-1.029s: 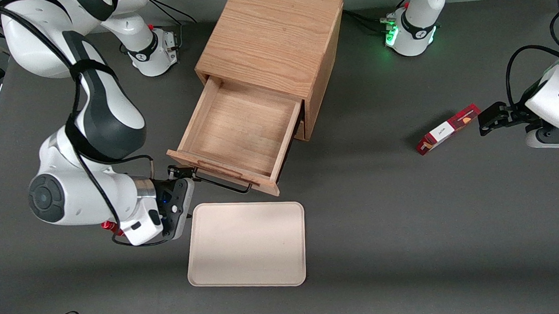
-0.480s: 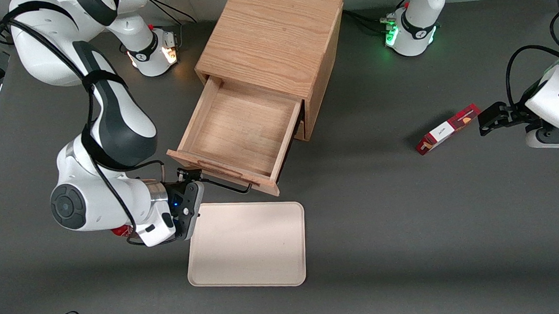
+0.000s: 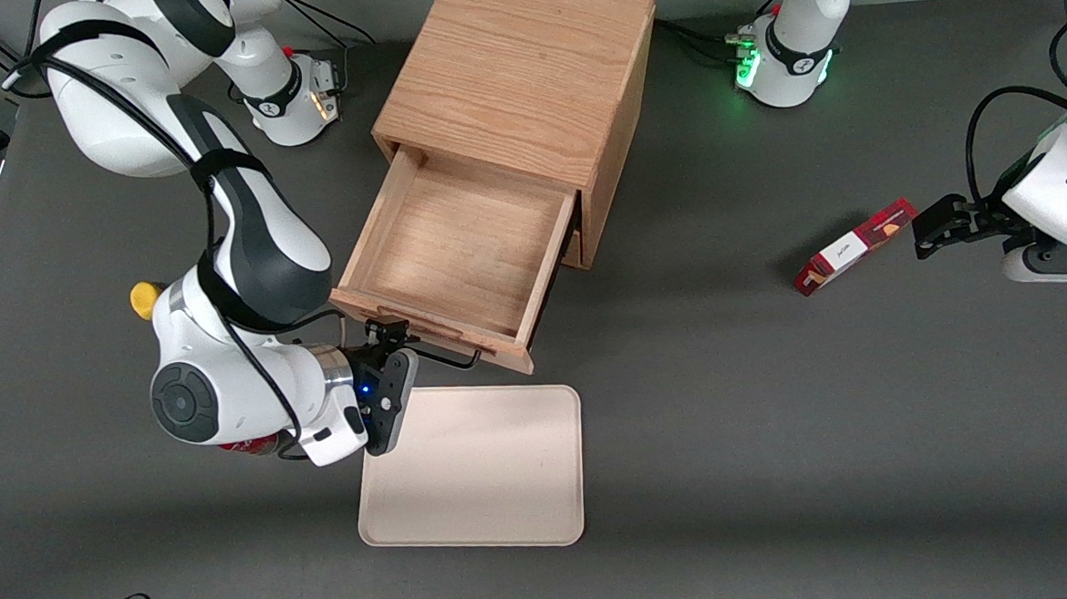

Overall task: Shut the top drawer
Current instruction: 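Position the right gripper against the drawer front beside the black handle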

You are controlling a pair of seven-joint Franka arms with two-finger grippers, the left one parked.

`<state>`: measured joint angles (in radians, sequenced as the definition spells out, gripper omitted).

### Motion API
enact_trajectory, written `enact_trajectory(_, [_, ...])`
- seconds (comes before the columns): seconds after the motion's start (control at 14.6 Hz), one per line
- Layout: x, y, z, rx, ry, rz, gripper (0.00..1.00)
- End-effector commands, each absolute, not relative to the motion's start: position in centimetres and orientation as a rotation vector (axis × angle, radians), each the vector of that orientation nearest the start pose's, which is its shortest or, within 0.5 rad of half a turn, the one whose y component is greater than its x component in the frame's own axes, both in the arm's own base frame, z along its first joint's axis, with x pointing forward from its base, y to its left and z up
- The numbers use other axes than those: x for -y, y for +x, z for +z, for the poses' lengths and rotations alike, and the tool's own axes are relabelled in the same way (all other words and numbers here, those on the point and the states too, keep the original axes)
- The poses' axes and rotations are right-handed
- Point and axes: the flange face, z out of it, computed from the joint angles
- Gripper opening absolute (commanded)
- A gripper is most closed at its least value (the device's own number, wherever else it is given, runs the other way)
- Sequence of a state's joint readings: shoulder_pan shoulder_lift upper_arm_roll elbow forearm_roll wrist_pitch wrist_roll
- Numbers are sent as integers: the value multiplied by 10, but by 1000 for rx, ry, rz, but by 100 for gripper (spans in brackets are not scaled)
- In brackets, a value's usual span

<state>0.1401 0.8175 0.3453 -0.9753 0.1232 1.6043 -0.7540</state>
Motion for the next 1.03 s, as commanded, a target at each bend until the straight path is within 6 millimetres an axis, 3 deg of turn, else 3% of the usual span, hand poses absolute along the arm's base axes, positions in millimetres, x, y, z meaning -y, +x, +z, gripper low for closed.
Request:
enact_trajectory(0.0, [-280,693,382,1438,-2302,141,100])
enact_trajectory(0.48, [-282,687,358,1430,-2293,202,100])
enact_trajectory(0.96, [-298,676,359,1359,-2314,245,100])
